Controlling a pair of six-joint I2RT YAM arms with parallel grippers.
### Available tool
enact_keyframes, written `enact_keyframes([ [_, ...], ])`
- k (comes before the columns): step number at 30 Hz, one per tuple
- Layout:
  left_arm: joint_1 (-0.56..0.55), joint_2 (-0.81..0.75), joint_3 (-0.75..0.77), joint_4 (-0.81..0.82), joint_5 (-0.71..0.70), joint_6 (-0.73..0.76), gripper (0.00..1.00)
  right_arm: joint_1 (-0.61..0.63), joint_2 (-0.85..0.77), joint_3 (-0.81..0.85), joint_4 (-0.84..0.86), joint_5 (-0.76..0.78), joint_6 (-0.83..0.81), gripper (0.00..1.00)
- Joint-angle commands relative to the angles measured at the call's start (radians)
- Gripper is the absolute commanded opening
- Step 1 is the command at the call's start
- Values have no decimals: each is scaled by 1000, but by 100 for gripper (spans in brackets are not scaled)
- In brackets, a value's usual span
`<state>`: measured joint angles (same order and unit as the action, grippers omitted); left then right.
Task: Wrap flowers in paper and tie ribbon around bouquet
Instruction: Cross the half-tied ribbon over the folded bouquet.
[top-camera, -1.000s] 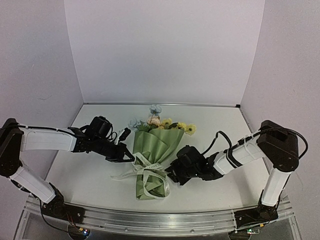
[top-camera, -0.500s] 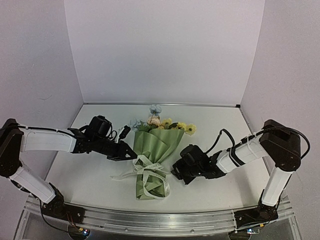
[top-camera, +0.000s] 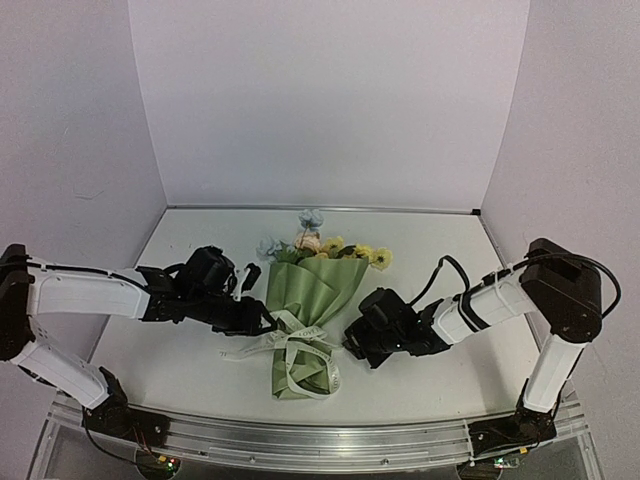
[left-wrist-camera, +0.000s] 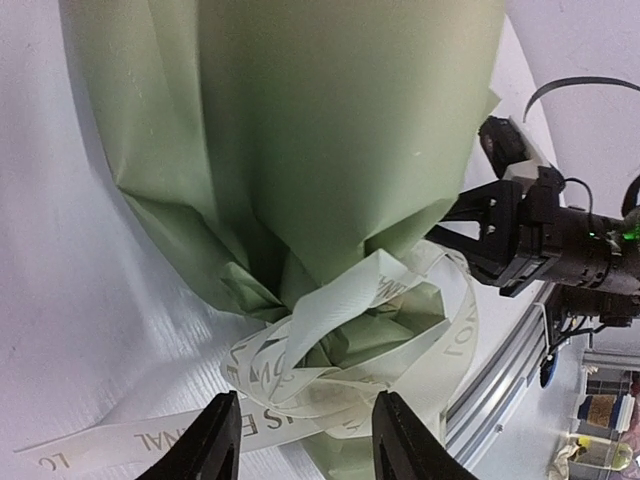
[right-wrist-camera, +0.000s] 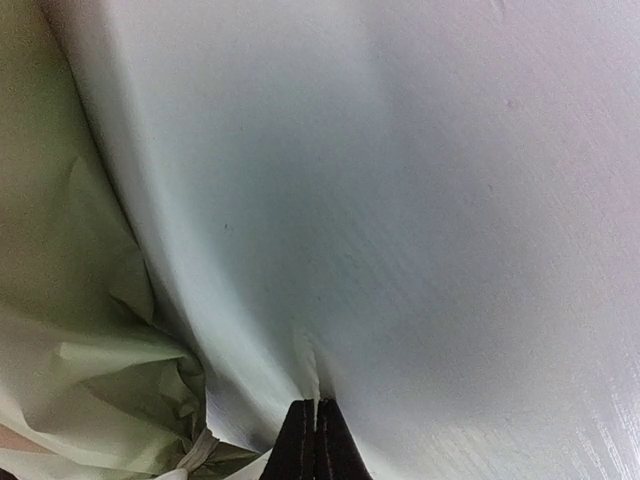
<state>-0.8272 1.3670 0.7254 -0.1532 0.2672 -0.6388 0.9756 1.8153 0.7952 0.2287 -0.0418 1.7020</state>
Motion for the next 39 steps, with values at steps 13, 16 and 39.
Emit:
enact_keyframes([
  [13,-32,119,119,-17,-124,-55,33,-3,-22,18,-69,28,-34,0],
  [16,-32,133,130,-21,-114,-51,28,-2,-22,18,-71,27,-36,0],
  [39,13,91,217,-256,-301,19,5,-3,-173,82,-466,202,-313,0],
])
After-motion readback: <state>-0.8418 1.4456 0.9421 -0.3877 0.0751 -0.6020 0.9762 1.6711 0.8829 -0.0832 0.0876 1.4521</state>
